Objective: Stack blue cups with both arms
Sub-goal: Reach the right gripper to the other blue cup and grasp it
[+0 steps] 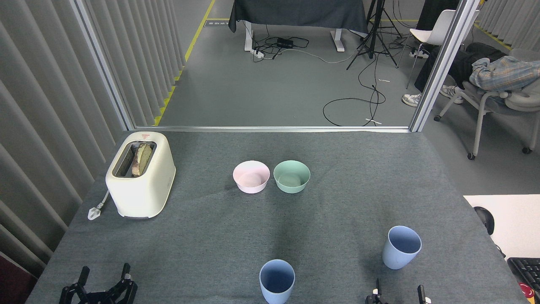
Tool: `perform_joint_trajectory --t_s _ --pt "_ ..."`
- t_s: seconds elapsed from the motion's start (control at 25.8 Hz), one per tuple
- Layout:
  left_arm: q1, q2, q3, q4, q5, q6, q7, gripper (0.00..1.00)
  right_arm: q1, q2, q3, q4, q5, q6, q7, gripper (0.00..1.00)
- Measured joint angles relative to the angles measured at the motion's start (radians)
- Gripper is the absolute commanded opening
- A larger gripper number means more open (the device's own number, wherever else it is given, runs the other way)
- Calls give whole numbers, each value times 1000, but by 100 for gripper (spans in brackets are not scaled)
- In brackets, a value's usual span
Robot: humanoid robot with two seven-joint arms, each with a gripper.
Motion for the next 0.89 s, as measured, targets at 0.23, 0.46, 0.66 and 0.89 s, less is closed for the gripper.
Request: perform_joint_trajectory --t_s 0.23,0.46,0.66,0.89 --pt "9 -3 -1 1 0 0 1 100 -96 -74 -1 87 -64 -19 14 100" --pt "11 -6 -3 1 0 0 2 100 -175 -94 1 165 -86 -36 15 100" --pt "11 -4 -3 1 0 -1 2 100 -242 -94 9 230 -87 -44 19 100" --pt "12 -3 -3 3 -1 -1 2 100 -329 -88 13 329 -81 -70 13 100"
